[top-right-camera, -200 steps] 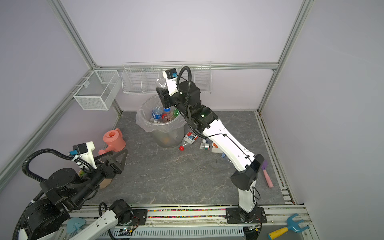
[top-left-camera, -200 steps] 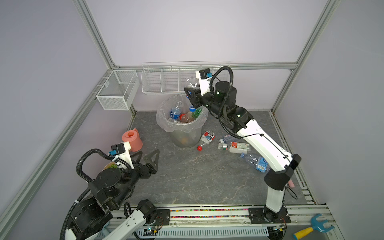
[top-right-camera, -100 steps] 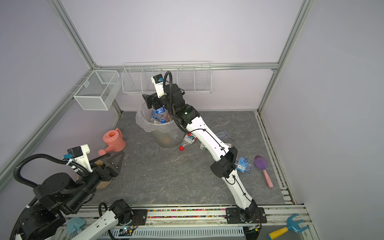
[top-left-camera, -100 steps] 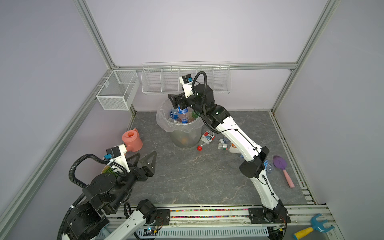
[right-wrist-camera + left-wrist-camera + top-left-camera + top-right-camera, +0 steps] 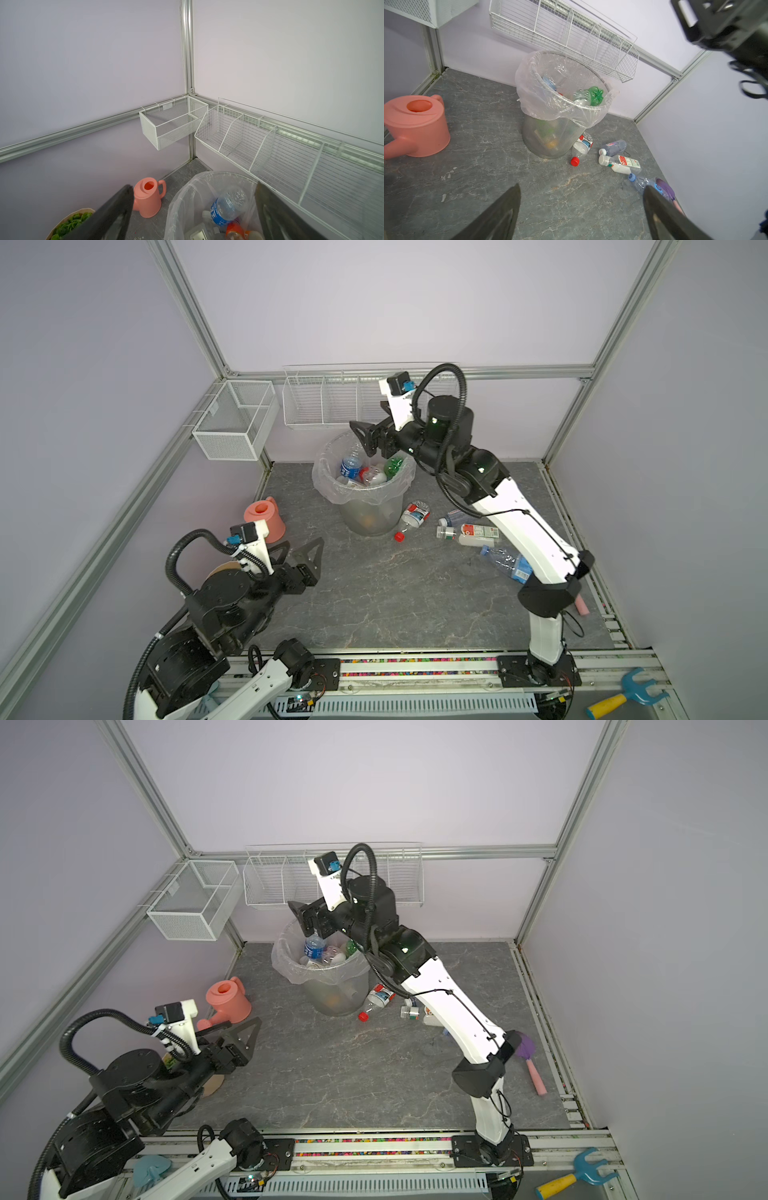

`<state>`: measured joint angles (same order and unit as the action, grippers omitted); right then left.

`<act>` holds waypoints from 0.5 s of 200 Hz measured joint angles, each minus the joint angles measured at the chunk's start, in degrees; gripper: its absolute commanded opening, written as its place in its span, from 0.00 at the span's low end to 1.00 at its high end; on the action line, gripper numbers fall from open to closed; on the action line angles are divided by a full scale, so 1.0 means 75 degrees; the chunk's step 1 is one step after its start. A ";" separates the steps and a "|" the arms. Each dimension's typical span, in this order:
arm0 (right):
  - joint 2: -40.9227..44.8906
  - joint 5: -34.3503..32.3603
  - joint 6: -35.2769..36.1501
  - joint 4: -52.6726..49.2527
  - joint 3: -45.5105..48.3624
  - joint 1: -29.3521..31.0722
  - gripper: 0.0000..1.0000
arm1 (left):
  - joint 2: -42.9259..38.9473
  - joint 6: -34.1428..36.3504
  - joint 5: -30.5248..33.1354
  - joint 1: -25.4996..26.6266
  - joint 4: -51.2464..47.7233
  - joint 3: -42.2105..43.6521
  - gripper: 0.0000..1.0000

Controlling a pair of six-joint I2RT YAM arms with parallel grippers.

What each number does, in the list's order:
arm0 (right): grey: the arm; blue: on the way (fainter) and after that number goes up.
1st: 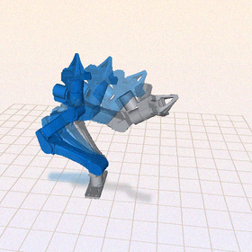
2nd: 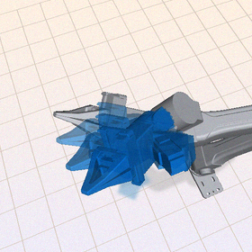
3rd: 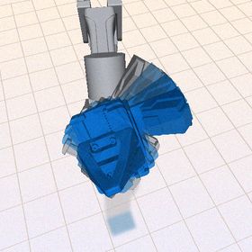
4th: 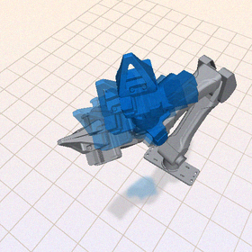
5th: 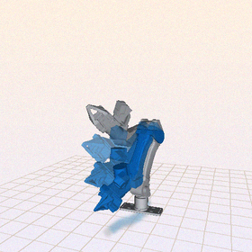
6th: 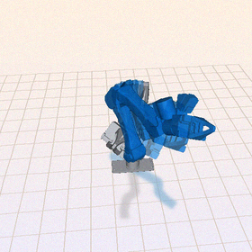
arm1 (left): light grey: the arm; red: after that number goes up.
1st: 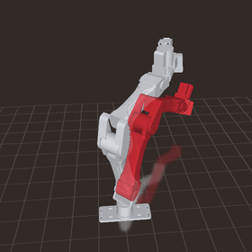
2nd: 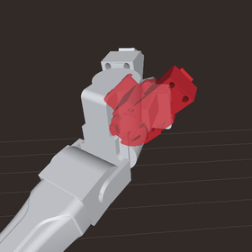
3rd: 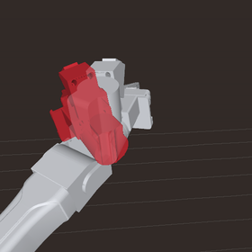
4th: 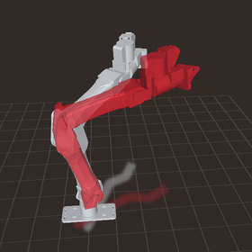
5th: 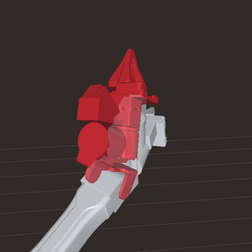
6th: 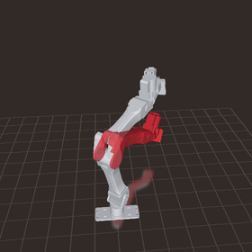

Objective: Throw the plastic bottles in the bin
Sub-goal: 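Open the right gripper to drop the Pepsi bottle into the bin, withdraw, then grasp the red-cap bottle with the left gripper while the right arm withdraws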

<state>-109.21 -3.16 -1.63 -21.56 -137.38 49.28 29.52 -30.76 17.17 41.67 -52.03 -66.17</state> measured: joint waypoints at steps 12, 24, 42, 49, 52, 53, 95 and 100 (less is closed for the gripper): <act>0.0819 -0.0070 0.0050 0.0166 0.0833 0.0000 0.93 | 0.0361 0.0052 -0.0181 0.0000 0.0041 -0.0052 0.91; 0.1588 -0.0204 0.0108 0.0358 0.1682 0.0000 0.93 | 0.0731 0.0122 -0.0391 0.0000 0.0085 -0.0090 0.91; 0.2634 -0.0425 0.0207 0.0606 0.2873 0.0000 0.93 | 0.1300 0.0213 -0.0723 0.0003 0.0140 -0.0111 0.92; 0.3040 -0.0525 0.0245 0.0694 0.3337 0.0000 0.93 | 0.1539 0.0262 -0.0854 0.0015 0.0163 -0.0111 0.92; 0.3188 -0.0586 0.0251 0.0729 0.3515 0.0000 0.93 | 0.1629 0.0265 -0.0892 0.0029 0.0166 -0.0111 0.93; 0.3226 -0.0592 0.0254 0.0731 0.3561 0.0000 0.93 | 0.1649 0.0271 -0.0901 0.0032 0.0166 -0.0111 0.93; 0.5149 -0.1370 0.0428 0.0927 0.5756 -0.0006 0.93 | 0.2967 0.0522 -0.0918 0.0944 0.0460 -0.0096 0.96; 0.5362 -0.1478 0.0446 0.0921 0.5971 -0.0006 0.93 | 0.3147 0.0551 -0.0892 0.1110 0.0513 -0.0090 0.96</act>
<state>-68.99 -14.24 1.72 -14.66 -92.60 49.23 53.12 -26.63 10.48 50.00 -48.18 -66.85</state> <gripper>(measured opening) 0.928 0.956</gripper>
